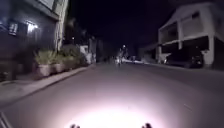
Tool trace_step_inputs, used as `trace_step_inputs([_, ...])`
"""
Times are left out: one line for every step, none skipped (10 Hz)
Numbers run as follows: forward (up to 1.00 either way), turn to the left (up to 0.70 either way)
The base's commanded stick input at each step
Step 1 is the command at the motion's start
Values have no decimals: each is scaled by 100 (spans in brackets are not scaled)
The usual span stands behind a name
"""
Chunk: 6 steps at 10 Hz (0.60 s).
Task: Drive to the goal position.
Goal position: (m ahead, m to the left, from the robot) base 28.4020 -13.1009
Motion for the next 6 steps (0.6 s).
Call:
trace_step_inputs([85, 0])
trace_step_inputs([85, 0])
trace_step_inputs([85, 0])
trace_step_inputs([85, 0])
trace_step_inputs([85, 0])
trace_step_inputs([85, 0])
